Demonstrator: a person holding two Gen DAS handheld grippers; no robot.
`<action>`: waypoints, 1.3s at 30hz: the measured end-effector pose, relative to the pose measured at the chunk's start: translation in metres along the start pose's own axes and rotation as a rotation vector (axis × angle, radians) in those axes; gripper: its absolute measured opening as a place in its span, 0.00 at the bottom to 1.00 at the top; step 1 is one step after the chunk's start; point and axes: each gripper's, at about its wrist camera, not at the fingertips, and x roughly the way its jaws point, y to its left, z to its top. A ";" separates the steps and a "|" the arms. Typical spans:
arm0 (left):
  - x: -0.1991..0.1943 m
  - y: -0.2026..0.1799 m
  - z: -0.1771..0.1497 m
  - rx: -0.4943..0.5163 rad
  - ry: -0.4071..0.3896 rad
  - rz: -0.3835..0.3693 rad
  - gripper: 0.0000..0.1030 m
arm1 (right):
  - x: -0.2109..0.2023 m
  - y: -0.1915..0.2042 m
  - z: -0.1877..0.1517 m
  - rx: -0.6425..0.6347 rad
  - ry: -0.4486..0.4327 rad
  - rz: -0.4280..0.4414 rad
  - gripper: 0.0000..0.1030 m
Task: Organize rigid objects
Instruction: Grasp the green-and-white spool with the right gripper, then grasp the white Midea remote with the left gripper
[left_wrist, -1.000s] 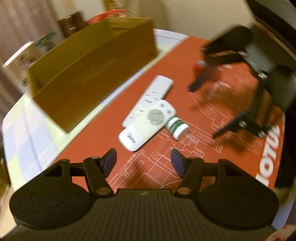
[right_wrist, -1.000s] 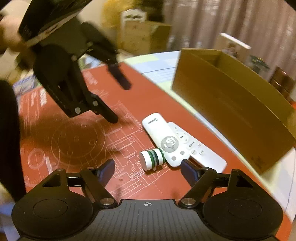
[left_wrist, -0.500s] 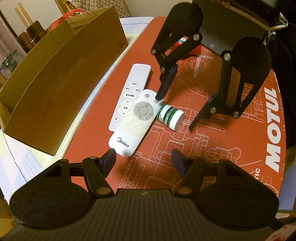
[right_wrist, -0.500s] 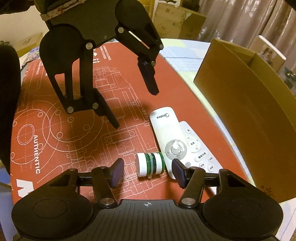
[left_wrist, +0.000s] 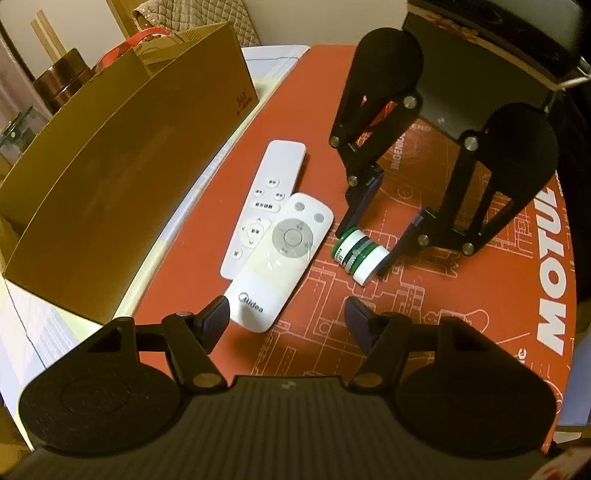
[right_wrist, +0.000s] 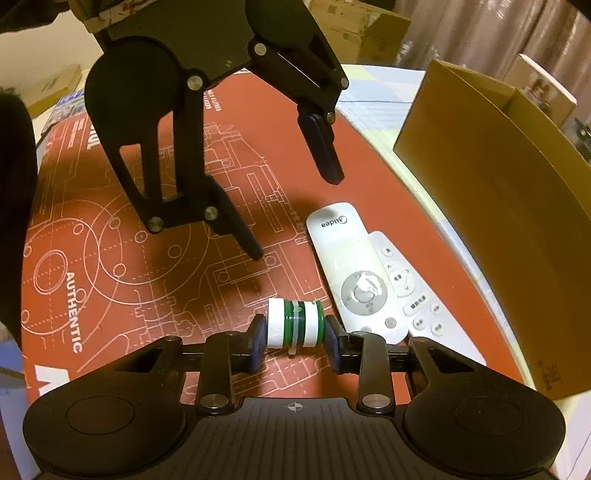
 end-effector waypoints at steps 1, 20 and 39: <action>0.001 0.000 0.001 0.005 -0.001 -0.003 0.63 | -0.001 0.001 0.000 0.010 0.004 -0.012 0.28; 0.037 0.007 0.024 0.043 0.012 -0.002 0.62 | -0.031 -0.025 -0.031 0.317 -0.013 -0.143 0.27; 0.022 -0.010 -0.001 -0.384 0.065 0.047 0.34 | -0.036 -0.032 -0.039 0.524 -0.017 -0.167 0.27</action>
